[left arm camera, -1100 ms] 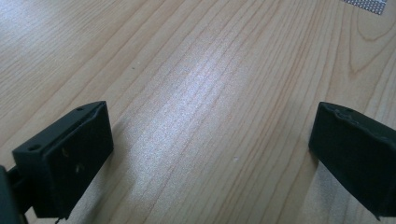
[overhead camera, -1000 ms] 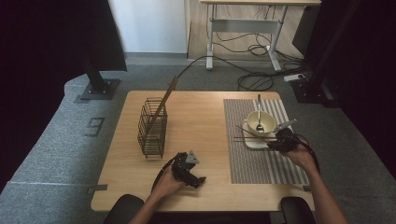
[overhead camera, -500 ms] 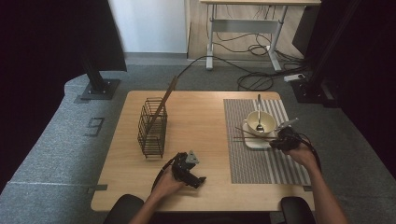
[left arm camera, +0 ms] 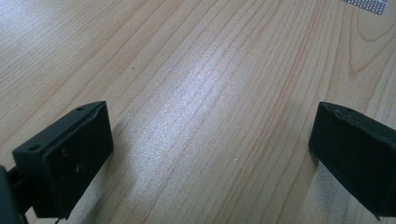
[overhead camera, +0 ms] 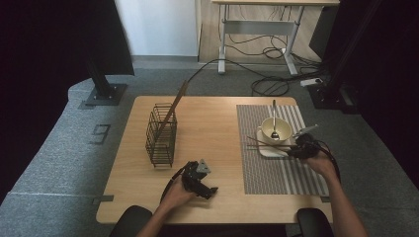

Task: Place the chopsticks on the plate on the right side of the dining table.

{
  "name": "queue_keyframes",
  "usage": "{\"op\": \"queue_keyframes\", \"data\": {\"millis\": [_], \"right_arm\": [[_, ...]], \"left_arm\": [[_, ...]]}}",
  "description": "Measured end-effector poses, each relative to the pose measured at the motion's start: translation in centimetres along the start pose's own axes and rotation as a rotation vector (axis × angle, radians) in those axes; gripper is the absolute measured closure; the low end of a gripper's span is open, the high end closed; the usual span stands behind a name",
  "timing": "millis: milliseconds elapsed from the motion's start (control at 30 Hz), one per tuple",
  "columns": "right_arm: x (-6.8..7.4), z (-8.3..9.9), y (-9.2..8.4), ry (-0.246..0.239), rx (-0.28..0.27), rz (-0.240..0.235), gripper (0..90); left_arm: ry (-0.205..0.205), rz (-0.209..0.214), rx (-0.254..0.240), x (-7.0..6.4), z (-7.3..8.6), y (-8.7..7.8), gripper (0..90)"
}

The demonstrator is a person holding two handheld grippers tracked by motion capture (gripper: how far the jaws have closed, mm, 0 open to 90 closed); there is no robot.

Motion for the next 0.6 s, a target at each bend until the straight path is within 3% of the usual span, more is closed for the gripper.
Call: {"op": "queue_keyframes", "data": {"millis": [267,600], "right_arm": [[-0.4,0.6,-0.2,0.010,0.003,0.093,49.4],[-1.5,1.0,-0.2,0.065,0.015,0.159,47.2]], "left_arm": [[0.000,0.000,0.000,0.0,0.0,0.0,0.0],[0.000,0.000,0.000,0.0,0.0,0.0,0.0]]}}
Point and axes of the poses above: each handheld gripper's, and its own axes: y roughly forward along the jaws, z roughly out of its underside, x roughly to its left, the point moved 2 cm from there along y, roughly forward along the jaws, and after that the axes turned 13 degrees about -y, right-handed, at the moved point
